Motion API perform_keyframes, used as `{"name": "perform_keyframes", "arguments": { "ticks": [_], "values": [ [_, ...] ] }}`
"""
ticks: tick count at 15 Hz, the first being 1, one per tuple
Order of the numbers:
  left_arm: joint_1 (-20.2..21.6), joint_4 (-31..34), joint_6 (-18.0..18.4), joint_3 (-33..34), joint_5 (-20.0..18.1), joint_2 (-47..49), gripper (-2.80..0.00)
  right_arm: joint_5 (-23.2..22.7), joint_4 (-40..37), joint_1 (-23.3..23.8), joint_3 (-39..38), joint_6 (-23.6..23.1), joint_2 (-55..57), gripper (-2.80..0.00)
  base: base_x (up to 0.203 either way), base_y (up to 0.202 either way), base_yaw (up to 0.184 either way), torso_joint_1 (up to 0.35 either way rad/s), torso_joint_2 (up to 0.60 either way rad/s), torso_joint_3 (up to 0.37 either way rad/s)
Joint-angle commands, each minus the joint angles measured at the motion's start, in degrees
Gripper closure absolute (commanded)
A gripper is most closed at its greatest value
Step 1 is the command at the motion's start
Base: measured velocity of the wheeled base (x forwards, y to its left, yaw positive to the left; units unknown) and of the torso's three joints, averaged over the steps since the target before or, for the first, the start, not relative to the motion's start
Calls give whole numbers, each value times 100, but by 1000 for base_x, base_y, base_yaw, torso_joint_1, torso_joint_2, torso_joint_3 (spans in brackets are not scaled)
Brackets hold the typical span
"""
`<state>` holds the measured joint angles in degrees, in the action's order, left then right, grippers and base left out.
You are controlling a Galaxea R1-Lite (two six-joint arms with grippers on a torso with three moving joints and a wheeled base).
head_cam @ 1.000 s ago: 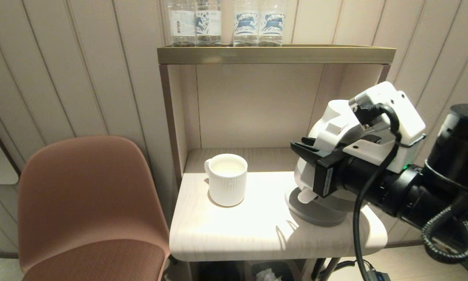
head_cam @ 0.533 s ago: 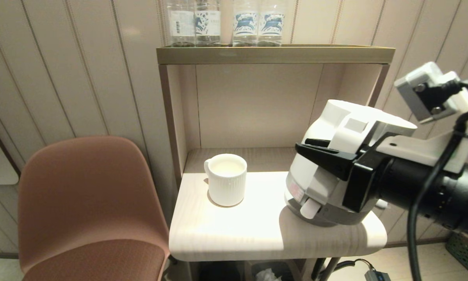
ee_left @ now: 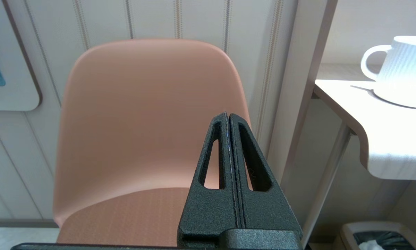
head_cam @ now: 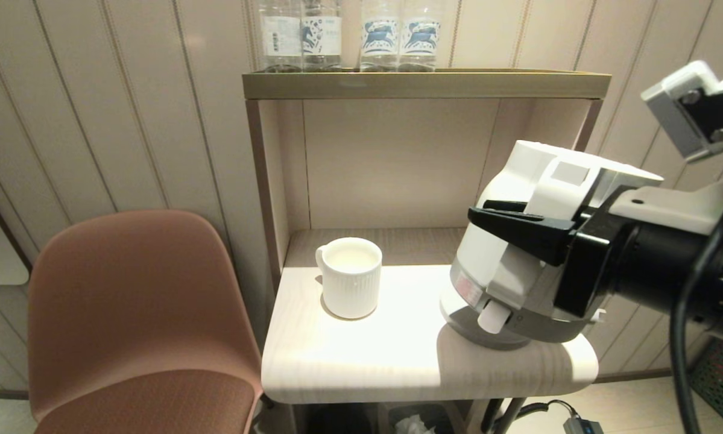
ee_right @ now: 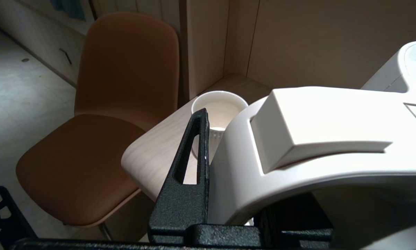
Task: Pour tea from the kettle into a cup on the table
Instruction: Pour water into the cup
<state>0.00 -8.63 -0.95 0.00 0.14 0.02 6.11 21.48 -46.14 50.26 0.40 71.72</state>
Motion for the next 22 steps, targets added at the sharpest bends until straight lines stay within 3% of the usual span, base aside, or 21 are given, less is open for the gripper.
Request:
{"name": "perform_keyframes", "arguments": {
  "ticks": [1,5,10,14,16,18,20,22],
  "values": [
    [0,-7,-1,0,3,-2,0,-4,23,-17,1,-11,9,0,0,0,0,0,0,0],
    [0,-7,-1,0,3,-2,0,-4,0,44,68,-527,130,0,0,0,0,0,0,0],
    [0,-7,-1,0,3,-2,0,4,-425,82,378,-741,174,0,0,0,0,0,0,0],
    [0,-7,-1,0,4,-2,0,-119,-421,536,428,-911,113,0,0,0,0,0,0,0],
    [0,-7,-1,0,4,-2,0,-653,-440,852,430,-900,43,0,0,0,0,0,0,0],
    [-1,-7,-1,0,3,-2,0,-1628,-471,1311,422,-692,-13,0,0,0,0,0,0,0],
    [0,-7,-1,0,11,-2,0,-2384,-503,1483,371,-387,-57,0,0,0,0,0,0,0],
    [0,-7,-1,0,12,-2,0,-2838,-632,1527,348,-346,-110,0,0,0,0,0,0,0]
  ]
}}
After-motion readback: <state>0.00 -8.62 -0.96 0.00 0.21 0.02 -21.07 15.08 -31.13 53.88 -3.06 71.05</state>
